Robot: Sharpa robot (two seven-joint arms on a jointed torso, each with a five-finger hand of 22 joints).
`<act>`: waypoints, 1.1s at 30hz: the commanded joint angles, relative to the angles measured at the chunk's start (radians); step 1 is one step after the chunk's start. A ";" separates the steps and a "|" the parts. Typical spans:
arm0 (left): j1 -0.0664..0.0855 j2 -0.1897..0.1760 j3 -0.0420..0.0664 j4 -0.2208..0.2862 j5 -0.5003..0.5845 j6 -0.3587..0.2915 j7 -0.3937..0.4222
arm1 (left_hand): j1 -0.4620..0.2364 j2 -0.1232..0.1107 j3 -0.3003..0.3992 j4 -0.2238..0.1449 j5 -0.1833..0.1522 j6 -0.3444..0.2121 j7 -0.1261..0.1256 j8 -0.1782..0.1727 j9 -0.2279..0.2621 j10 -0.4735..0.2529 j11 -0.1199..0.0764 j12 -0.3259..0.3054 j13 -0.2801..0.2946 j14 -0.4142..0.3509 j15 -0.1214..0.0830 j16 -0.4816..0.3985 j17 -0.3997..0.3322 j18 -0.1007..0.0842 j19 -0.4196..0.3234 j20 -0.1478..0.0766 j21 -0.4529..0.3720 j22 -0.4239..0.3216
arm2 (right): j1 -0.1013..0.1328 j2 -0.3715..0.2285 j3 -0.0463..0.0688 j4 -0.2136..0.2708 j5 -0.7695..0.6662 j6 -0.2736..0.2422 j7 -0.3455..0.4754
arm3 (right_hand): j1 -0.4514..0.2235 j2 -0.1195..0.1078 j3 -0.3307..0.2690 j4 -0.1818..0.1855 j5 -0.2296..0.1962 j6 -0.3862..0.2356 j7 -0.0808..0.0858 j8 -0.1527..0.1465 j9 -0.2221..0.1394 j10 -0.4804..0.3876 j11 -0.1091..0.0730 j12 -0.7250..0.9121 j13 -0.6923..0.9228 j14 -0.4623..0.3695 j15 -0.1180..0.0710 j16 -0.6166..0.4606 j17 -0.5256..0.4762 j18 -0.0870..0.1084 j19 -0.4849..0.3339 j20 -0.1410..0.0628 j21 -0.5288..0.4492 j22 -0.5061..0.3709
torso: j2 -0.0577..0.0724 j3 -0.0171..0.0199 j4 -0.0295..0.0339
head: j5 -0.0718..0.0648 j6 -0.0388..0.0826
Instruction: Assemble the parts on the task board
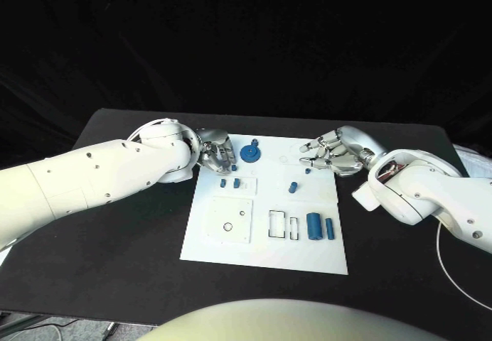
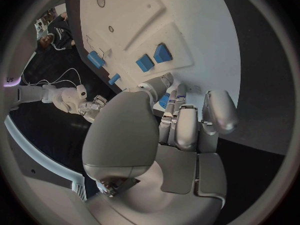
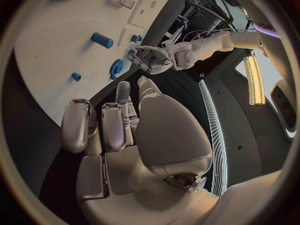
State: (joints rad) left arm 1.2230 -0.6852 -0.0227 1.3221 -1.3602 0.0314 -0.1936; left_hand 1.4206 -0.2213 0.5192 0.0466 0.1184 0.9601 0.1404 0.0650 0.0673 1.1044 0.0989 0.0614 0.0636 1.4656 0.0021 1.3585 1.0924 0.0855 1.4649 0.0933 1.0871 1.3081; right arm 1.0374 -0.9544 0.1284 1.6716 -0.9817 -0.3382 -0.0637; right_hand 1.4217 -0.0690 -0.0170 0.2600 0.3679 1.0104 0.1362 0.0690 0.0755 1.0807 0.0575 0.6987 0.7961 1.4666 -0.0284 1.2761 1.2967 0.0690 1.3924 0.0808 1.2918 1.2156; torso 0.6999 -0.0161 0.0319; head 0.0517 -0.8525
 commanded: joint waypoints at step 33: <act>0.011 -0.190 -0.011 0.170 1.519 -0.297 0.473 | -0.059 0.065 -0.042 -0.017 0.017 0.096 0.022 0.062 0.002 0.078 -0.014 0.138 0.047 -0.172 0.000 -0.220 -0.396 0.090 -0.192 0.007 -0.573 -0.225 | 0.010 0.057 0.010 -0.050 -0.861 0.234 -0.265 | 0.103 -0.090 0.239 0.000 -0.204 0.094 -0.040 -0.004 0.000 0.033 -0.011 -0.581 -0.595 0.043 0.001 -0.084 -0.089 0.015 0.009 -0.006 -0.011 -0.005 | -0.003 -0.0018 -0.0015 | -0.051 0.051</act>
State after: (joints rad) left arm 1.2344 -0.8753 -0.0340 1.4855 0.0238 -0.2664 0.2126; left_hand 1.3651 -0.1582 0.4798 0.0298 0.1348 1.0619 0.1608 0.1271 0.0703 1.1896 0.0837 0.1957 0.1095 1.2974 0.0019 1.1427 0.6994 0.1558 1.2786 0.1005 0.5185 1.0851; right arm 1.0471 -0.9018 0.1388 1.6248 -1.7257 -0.1815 -0.2711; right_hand 1.5242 -0.1506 0.2181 0.2604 0.1698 1.1004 0.0997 0.0690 0.0768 1.1142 0.0509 0.1198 0.2046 1.4662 -0.0187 1.1946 1.2103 0.0690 1.4004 0.0770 1.2820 1.2100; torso 0.6952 -0.0175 0.0314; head -0.0004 -0.8022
